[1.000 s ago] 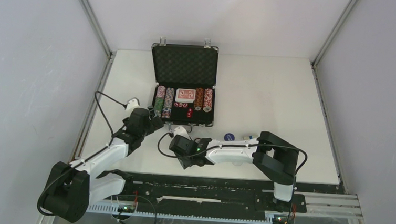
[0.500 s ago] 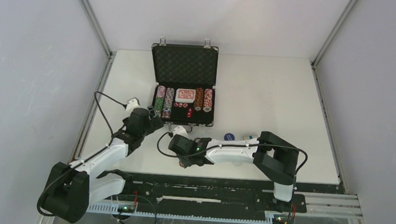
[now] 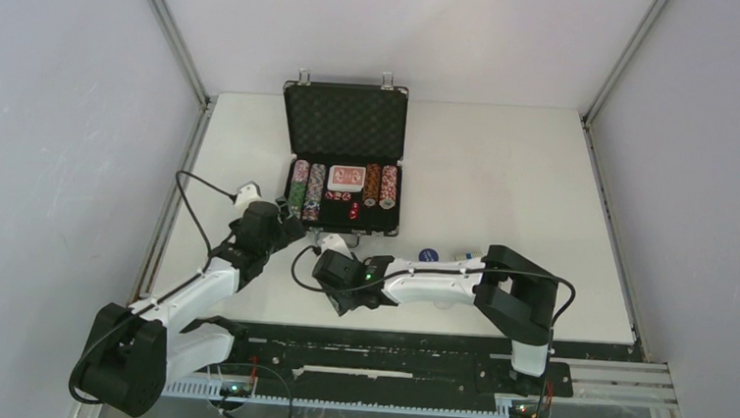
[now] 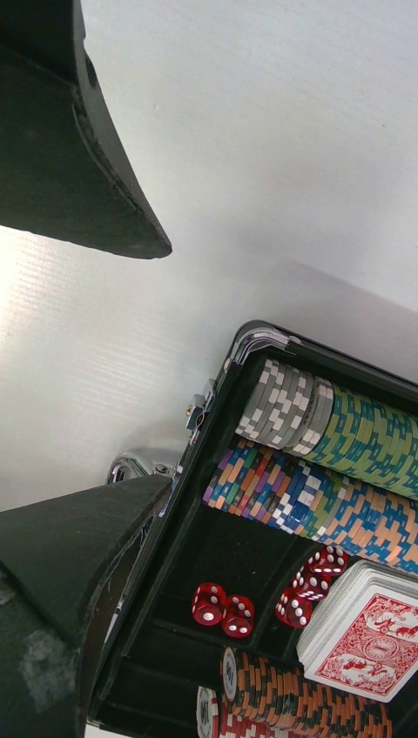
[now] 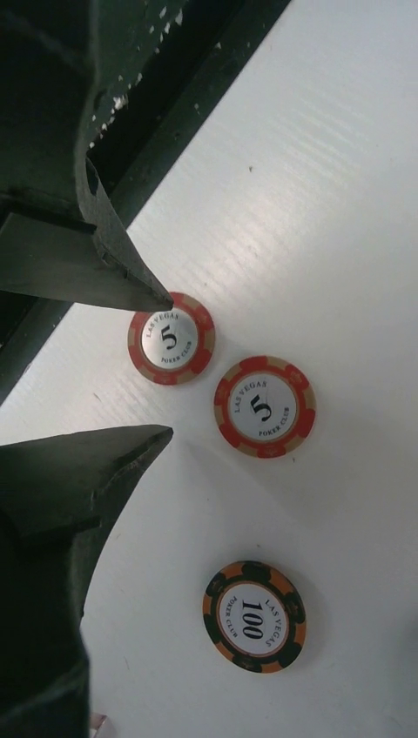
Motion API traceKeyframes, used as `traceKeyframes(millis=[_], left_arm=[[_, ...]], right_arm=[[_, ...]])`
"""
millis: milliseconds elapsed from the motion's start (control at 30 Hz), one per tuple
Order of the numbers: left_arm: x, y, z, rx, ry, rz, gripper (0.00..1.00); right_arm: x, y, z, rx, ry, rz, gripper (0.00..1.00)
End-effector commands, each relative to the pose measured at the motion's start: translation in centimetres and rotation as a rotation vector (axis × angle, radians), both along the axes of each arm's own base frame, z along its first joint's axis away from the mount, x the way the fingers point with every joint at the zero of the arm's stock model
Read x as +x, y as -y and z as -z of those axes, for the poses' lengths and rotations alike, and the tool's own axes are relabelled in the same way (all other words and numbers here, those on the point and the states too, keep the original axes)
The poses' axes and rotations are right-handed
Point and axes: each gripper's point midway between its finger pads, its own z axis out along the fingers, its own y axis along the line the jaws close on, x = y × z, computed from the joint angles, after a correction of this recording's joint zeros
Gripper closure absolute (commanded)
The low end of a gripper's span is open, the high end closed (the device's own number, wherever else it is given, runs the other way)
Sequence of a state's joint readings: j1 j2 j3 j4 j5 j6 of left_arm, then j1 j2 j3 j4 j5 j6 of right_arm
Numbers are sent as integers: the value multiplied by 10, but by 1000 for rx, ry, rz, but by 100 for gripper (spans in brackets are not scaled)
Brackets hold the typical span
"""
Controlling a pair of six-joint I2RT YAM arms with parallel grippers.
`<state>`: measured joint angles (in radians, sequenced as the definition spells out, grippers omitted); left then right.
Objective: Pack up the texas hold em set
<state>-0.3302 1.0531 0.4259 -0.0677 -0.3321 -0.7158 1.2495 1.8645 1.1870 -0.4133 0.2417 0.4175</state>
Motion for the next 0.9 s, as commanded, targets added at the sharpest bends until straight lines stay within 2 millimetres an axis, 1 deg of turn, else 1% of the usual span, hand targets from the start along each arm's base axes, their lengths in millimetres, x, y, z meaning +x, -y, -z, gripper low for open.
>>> traceKeyframes(millis=[0,167,300,367,567,867], left_arm=[[17,5,-31,-34,92,4,1],[17,5,-32,-35,97,4,1],[16,5,-32,-36,96,5,1],[16,5,-32,-36,97,6,1],[17,5,-32,-36,96,5,1],[16,5,-31,-35,95,4,1]], right_arm=[[1,-25,-30,74,38,-24,40],[-5,-30,-28,74,28,-41,38],[-7,-29,-19,51,18,-37,37],[-8,-27,-13,33,14,-36,34],[-12,-24,-3,5,8,-33,34],[-14,-19,0,-3,1,-15,43]])
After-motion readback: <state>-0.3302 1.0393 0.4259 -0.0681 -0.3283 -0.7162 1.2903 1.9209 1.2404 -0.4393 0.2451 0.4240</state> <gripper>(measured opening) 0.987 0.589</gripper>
